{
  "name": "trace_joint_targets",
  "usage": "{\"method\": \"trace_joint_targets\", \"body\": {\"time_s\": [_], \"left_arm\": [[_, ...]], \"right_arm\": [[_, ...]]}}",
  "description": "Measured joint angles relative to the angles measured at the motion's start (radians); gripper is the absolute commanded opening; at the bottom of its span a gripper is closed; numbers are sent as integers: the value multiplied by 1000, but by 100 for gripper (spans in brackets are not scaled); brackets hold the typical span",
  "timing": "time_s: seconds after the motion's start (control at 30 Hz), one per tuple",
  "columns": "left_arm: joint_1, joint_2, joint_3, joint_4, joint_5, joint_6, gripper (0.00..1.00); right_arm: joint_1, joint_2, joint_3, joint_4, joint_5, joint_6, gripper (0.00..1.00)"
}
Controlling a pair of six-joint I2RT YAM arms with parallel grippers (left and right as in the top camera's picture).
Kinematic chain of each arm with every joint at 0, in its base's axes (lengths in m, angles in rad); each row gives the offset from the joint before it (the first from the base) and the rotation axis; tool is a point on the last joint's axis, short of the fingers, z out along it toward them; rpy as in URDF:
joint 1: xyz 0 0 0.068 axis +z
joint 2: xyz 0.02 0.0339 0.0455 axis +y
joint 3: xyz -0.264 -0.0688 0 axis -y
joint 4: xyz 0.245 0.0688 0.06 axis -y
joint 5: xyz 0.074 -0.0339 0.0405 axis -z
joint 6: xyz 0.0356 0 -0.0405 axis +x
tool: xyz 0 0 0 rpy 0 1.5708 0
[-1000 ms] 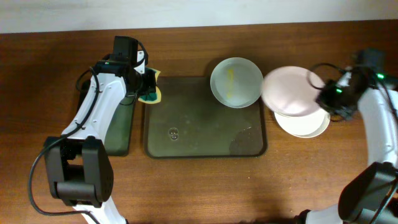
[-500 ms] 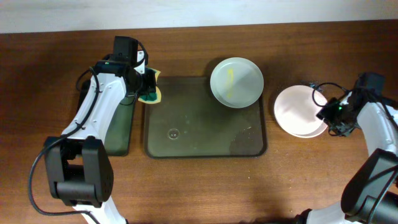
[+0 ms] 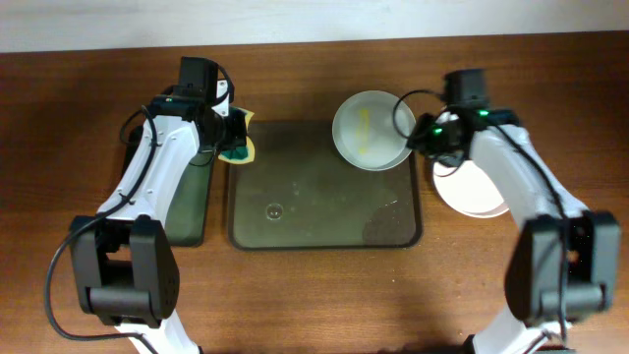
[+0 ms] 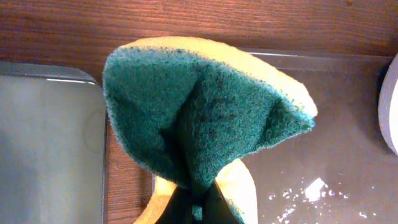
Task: Clean dirty plates on tray and stack at the side
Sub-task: 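Set the plate onto the right-side plate stack and release it, then reach right gripper to the last white plate on the middle tray and grasp its rim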
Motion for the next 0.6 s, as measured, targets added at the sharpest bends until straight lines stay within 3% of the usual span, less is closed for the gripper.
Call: {"method": "trace_joint_targets", "body": {"time_s": [0.13,0.27,0.47,0.6], "left_arm": [[0,0,0,0,0,0,0],[0,0,0,1,0,0,0],[0,0,0,0,0,0,0],[0,0,0,0,0,0,0]], "right_arm": [[63,143,0,38,18,61,51],[100,173,4,21,21,76,45],[188,173,14,-197,-28,31,40],[285,173,12,-293,-67,-21,44]]}}
